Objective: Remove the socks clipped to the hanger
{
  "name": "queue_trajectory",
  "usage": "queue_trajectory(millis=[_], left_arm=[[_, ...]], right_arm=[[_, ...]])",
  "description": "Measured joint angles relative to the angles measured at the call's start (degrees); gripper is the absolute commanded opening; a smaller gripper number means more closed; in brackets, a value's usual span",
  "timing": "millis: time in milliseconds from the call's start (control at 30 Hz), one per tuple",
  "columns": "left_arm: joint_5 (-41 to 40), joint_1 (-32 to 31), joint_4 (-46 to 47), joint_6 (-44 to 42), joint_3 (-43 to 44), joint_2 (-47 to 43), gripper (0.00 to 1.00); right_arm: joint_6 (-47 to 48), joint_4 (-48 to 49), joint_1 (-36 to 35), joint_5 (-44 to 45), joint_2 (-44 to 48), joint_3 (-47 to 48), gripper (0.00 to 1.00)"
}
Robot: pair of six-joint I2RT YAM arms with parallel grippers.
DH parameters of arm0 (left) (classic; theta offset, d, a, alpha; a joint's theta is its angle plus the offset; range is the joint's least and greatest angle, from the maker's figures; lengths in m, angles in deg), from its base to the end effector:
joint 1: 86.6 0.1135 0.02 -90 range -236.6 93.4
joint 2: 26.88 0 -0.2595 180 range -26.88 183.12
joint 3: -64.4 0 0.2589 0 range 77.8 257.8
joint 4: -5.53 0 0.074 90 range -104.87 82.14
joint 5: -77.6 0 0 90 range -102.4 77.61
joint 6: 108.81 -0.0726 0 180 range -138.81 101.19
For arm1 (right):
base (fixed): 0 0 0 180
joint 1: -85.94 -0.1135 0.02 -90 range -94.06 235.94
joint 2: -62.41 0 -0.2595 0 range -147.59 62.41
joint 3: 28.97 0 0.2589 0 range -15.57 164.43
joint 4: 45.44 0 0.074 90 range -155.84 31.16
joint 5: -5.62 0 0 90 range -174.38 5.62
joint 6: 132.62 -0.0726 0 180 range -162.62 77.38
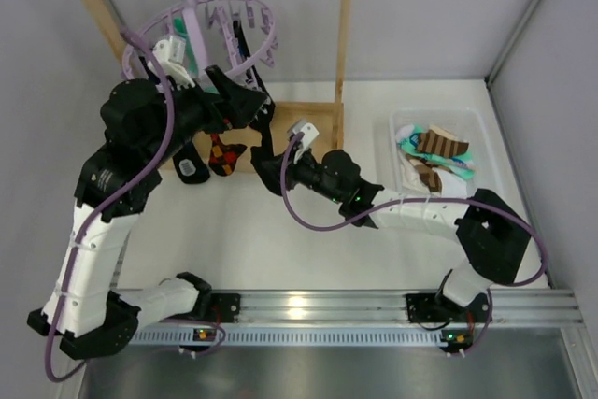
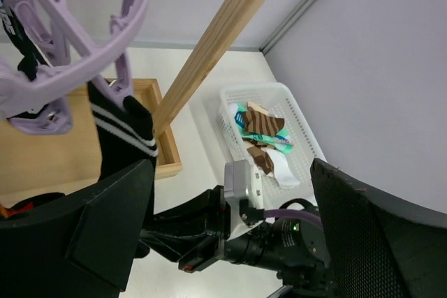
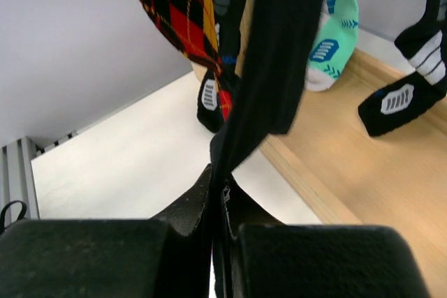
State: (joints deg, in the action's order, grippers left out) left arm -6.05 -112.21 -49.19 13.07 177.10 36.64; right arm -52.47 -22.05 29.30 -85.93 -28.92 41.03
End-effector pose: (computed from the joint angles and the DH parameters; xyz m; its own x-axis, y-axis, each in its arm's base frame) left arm 0.1940 -0.1019 0.5276 -0.3532 -0.4128 -0.8396 0.4031 0.7427 -0.5347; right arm 0.2258 0.3466 0.2840 -0.1259 0.1198 -0.9848 -0.8406 0.5142 0.1700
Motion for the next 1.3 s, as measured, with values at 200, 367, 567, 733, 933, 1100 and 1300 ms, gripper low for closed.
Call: queue_trajectory(millis=[200,367,567,733,933,1100,1300], left_arm=[[-21.2,-13.4,0.2,-3.5,0.7,6.1,0.98],[-36.3,-16.0,-0.3,-5.7,0.9,11.8,0.98],[-46.4,-16.9,-0.5,-7.9,2.1,14.1,0.97],[-51.9,-16.9,-0.5,-9.9,5.0,15.8,0.93],[-55.9,-17.0,-0.7,-11.2,5.0,16.7,0.89],[-58.4,-17.1,-0.7,-11.7,5.0,17.7,0.86],[-60.8,-17.1,-0.8,-11.7,5.0,18.6,0.81]], right_arm=[[0.8,-1.2,-1.3,3.5,0.6,-1.1,0.0],[0.9,-1.3,-1.6,5.2,1.9,-2.8,0.0],[2.1,-1.7,-2.5,6.7,2.0,-3.3,0.0],[2.8,-1.7,-3.6,7.4,2.0,-3.3,0.0],[2.8,-1.7,-3.7,7.5,2.0,-3.3,0.0],[2.8,-1.7,-3.7,7.5,1.9,-3.2,0.0],[2.8,-1.7,-3.7,7.5,1.7,-3.2,0.0]])
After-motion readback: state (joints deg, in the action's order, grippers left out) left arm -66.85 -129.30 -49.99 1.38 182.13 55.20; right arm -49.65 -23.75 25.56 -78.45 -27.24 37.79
